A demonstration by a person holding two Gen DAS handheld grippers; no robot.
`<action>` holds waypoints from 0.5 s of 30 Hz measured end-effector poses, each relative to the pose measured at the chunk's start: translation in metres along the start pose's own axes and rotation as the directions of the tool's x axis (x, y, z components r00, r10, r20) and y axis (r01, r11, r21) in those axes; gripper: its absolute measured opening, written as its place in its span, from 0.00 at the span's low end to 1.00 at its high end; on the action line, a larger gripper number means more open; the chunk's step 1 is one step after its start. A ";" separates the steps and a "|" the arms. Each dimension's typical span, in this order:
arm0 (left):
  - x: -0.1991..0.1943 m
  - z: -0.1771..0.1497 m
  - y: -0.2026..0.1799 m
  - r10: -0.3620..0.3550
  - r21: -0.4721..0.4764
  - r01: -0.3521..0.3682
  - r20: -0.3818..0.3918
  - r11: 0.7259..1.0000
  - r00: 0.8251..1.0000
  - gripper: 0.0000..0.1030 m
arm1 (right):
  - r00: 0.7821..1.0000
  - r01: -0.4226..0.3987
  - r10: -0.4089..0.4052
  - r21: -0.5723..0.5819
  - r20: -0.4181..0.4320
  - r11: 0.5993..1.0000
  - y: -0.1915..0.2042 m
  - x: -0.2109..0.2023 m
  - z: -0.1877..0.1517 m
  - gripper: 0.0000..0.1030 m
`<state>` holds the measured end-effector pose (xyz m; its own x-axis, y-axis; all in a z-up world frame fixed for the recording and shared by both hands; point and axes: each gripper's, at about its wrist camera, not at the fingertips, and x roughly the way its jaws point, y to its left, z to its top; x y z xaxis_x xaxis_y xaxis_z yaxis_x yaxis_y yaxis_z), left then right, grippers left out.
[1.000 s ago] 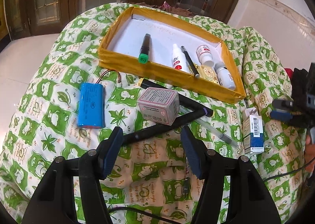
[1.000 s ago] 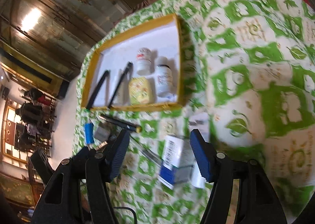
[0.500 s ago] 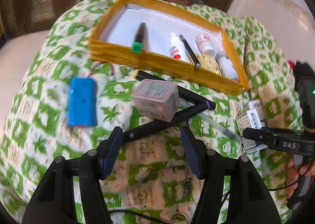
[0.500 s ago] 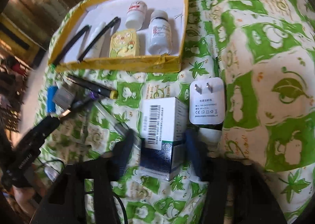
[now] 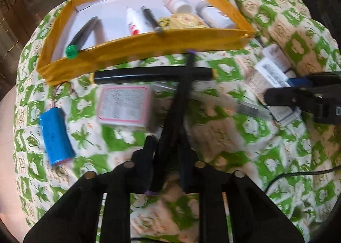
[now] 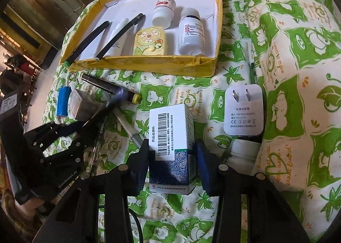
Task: Organize rigid objects
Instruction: 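Lift the marker with the left tool while the right tool lifts the medicine box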
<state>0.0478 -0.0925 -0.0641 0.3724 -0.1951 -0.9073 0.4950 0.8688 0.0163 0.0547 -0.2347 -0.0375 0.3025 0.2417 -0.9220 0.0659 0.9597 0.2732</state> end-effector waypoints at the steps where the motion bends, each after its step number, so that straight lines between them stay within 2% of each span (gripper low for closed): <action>1: -0.001 0.000 -0.004 -0.011 0.000 0.011 -0.003 1.000 1.000 0.13 | 1.000 -0.001 0.001 -0.002 0.001 1.000 0.000 -0.001 0.000 0.36; 5: -0.007 -0.006 -0.011 -0.053 -0.021 0.052 -0.017 0.998 0.998 0.12 | 1.000 0.000 0.001 -0.008 0.008 1.000 0.003 -0.002 0.001 0.36; 10: -0.013 -0.013 -0.005 -0.104 -0.107 0.099 -0.039 0.989 0.994 0.12 | 1.000 0.009 -0.009 -0.017 0.016 1.000 0.004 -0.003 0.002 0.36; 15: -0.005 -0.007 0.007 -0.096 -0.156 0.087 -0.051 0.984 0.994 0.12 | 1.000 0.019 -0.018 -0.028 0.019 0.999 0.006 -0.003 0.002 0.36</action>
<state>0.0437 -0.0825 -0.0624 0.2828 -0.2540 -0.9249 0.3968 0.9089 -0.1283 0.0559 -0.2296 -0.0326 0.3193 0.2213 -0.9215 0.0453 0.9677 0.2481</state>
